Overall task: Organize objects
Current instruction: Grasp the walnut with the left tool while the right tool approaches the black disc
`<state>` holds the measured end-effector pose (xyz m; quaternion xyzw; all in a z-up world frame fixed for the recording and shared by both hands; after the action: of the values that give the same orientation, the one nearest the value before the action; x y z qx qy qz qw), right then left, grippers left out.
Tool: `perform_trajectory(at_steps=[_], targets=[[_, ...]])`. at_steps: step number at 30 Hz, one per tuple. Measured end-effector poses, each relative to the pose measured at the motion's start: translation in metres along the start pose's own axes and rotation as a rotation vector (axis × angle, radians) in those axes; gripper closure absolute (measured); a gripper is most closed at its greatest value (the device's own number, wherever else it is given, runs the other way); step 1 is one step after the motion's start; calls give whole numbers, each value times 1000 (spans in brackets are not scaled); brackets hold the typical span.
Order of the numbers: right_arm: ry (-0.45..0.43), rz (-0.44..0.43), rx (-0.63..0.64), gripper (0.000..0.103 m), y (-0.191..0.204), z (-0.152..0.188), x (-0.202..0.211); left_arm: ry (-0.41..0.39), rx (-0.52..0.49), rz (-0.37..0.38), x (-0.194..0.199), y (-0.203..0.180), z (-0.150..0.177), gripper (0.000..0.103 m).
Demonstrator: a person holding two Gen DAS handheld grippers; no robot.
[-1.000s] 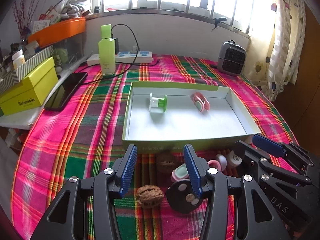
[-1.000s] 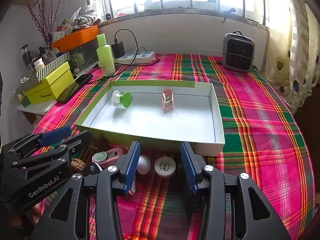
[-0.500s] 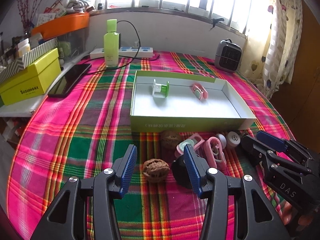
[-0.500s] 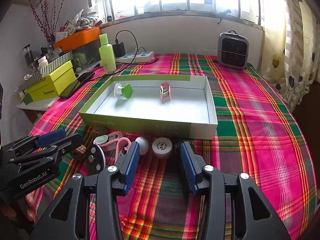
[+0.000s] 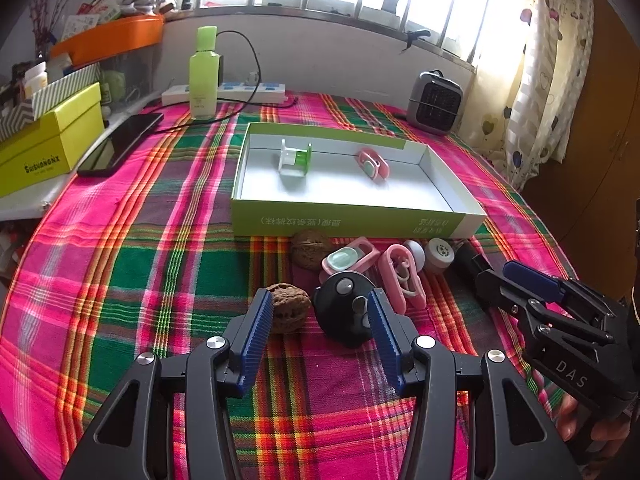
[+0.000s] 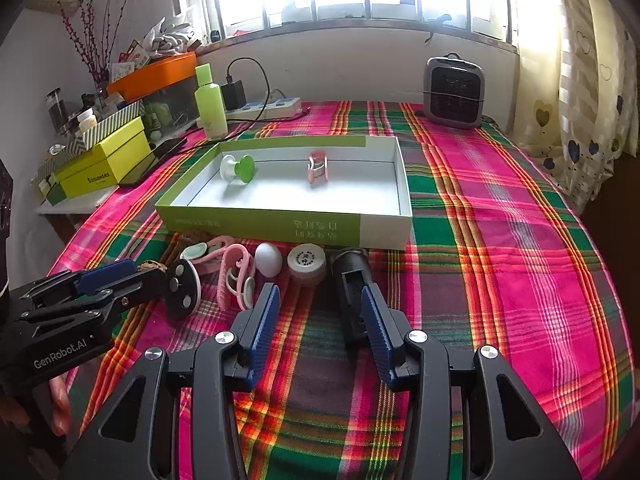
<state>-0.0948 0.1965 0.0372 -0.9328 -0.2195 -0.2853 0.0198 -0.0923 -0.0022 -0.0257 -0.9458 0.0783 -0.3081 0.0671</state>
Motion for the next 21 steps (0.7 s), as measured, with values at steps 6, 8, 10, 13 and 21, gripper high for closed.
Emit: perform_trajectory(at_steps=[6, 8, 10, 13, 21], targets=[[-2, -10, 0, 59, 2, 1, 2, 9, 3, -23, 1, 10, 7, 55], [3, -14, 2, 59, 4, 3, 1, 9, 9, -33, 0, 14, 7, 55], [7, -18, 4, 59, 6, 3, 0, 8, 9, -44, -1, 17, 7, 55], [7, -24, 5, 59, 8, 4, 0, 18, 11, -57, -7, 22, 7, 55], [12, -35, 14, 59, 15, 5, 0, 43, 37, -51, -20, 31, 8, 55]])
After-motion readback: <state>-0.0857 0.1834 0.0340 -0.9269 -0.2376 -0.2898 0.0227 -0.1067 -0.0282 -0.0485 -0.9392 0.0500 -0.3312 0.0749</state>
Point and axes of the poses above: each gripper's, at about its wrist camera, not at the fingertips, and x roughly against the way its jaws point, y to its left, z to its underside, the point moved 8 cm from there along -x, roughly the way its jaws point, and after that the axes turned 10 degrees about -y, right-handed, at the moved point
